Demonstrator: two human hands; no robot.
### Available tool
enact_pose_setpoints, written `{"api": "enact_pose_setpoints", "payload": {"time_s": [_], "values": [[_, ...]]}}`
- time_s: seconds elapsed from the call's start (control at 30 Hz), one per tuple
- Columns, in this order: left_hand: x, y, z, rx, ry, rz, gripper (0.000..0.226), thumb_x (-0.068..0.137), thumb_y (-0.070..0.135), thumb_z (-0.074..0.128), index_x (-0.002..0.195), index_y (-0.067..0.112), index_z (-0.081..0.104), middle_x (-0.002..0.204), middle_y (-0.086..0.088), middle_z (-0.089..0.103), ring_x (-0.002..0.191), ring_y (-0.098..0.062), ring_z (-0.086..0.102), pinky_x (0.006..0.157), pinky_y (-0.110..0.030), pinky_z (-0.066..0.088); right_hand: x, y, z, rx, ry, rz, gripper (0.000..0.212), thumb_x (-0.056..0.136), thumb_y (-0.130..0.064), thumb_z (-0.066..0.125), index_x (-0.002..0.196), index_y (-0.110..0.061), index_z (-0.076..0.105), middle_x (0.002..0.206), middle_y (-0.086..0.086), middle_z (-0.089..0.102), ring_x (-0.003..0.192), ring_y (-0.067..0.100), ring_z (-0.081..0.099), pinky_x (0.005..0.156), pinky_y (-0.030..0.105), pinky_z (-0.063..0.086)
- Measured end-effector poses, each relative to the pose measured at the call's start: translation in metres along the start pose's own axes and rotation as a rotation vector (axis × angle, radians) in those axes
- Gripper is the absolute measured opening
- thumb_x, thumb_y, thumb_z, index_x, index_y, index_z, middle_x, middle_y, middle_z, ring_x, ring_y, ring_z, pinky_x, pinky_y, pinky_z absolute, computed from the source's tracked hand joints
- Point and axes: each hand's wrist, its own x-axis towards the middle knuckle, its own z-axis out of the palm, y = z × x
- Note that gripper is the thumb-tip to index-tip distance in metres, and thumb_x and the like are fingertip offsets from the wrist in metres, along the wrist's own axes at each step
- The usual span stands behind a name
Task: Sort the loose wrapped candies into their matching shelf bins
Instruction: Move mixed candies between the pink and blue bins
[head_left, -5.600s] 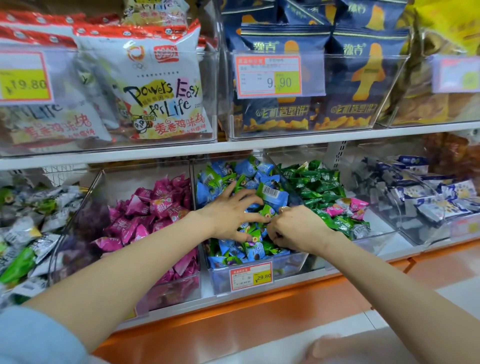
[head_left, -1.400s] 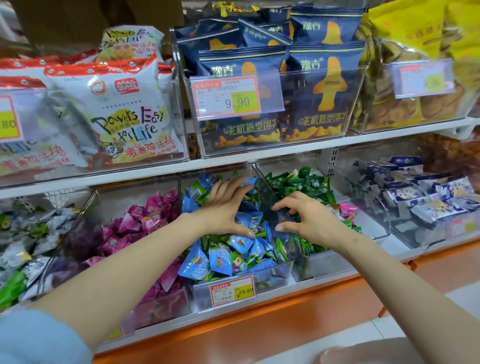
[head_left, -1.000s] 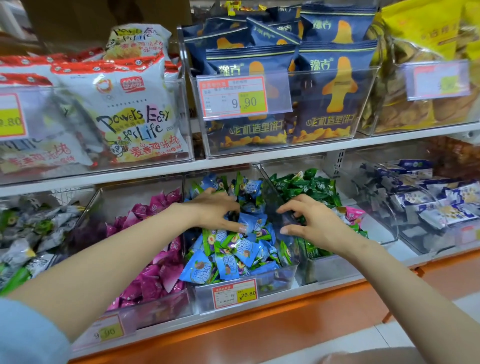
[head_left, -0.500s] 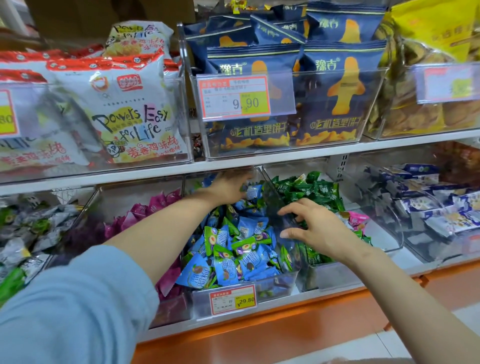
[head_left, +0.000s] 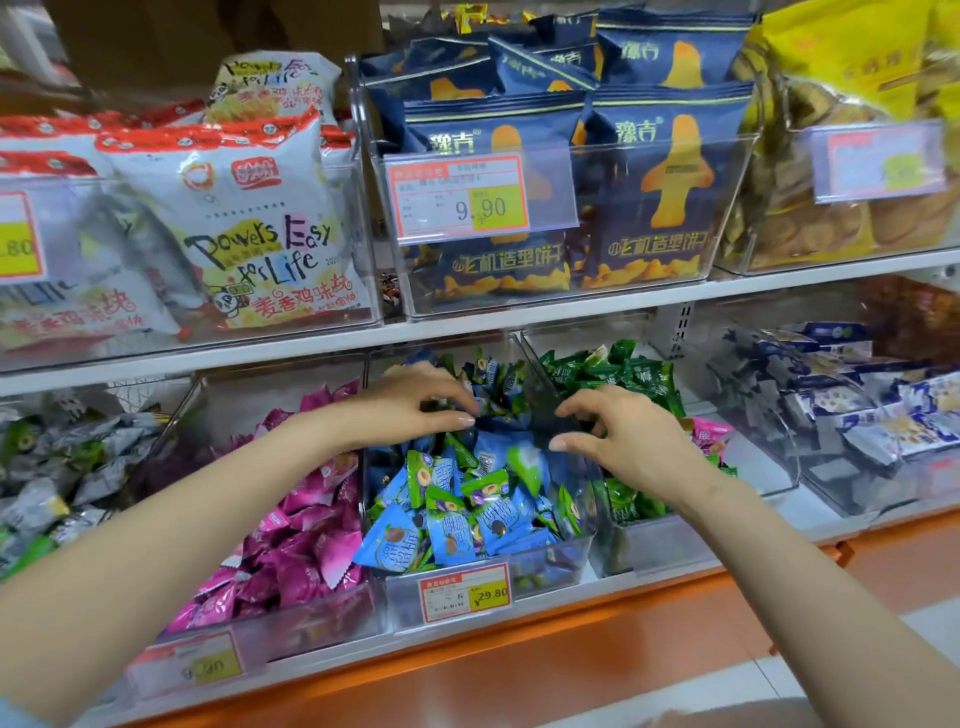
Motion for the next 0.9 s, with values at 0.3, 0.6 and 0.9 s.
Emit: {"api": "enact_pose_setpoints", "payload": {"time_s": [0.3, 0.6, 0.9], "values": [[-0.074, -0.025, 0.002, -0.202, 0.217, -0.126, 0.078, 0.051, 0.089, 0.048, 0.115, 0.046, 0.044, 0.133, 0.014, 0.04, 0.126, -0.002, 0.033, 0.105, -0.018, 0.027, 0.023, -0.04, 0.021, 0.017, 0.057, -0.134, 0.031, 0.09, -0.036, 0.06, 0.117, -0.023, 0.062, 0.117, 0.002, 0.058, 0.113, 0.02, 0.05, 0.089, 0.031, 0.042], [-0.089, -0.024, 0.034, 0.004, 0.115, -0.147, 0.127, 0.043, 0.093, 0.041, 0.144, 0.018, 0.026, 0.148, -0.001, 0.028, 0.136, -0.018, 0.025, 0.109, -0.025, 0.018, 0.025, -0.084, 0.066, 0.046, -0.35, -0.363, 0.088, 0.067, -0.059, 0.073, 0.142, -0.038, 0.031, 0.154, 0.0, 0.02, 0.141, 0.02, 0.015, 0.115, 0.046, 0.016], [-0.083, -0.018, 0.045, -0.196, 0.467, -0.172, 0.084, 0.064, 0.067, 0.045, 0.133, 0.019, 0.046, 0.14, 0.0, 0.038, 0.131, -0.016, 0.033, 0.107, -0.028, 0.026, 0.017, -0.091, 0.094, -0.116, -0.15, -0.331, 0.067, 0.074, -0.05, 0.069, 0.131, -0.031, 0.04, 0.151, -0.004, 0.016, 0.142, 0.018, 0.005, 0.115, 0.055, 0.002]]}}
